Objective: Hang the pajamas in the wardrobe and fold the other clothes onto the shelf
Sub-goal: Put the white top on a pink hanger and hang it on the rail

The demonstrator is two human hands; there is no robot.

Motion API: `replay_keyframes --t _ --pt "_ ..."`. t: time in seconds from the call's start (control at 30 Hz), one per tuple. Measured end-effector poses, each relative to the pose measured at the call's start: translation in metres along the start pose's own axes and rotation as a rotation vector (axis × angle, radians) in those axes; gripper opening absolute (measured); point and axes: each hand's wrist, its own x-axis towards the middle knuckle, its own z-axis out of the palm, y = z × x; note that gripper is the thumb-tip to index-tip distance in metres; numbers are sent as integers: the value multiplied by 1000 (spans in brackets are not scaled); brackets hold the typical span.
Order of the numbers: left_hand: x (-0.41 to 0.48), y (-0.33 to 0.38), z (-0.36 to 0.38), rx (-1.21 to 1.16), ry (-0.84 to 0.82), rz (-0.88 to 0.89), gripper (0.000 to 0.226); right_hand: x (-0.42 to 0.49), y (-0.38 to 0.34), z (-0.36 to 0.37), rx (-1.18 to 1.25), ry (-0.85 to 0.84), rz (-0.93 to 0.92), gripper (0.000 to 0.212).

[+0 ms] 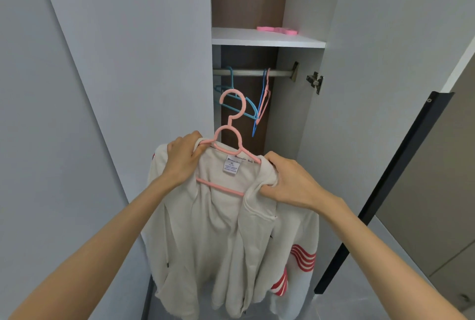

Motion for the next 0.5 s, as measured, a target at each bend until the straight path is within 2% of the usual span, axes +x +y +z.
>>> replay_keyframes --t 0.1,0.3,0.5 --pt "4 4 3 -4 -39 19 23 -3 -1 2 -39 54 35 33" --pt "11 12 13 -42 -162 113 22 -14 4 14 -245 317 63 29" --pt "25 18 29 -87 -226 241 33 -25 8 18 -205 500 187 31"
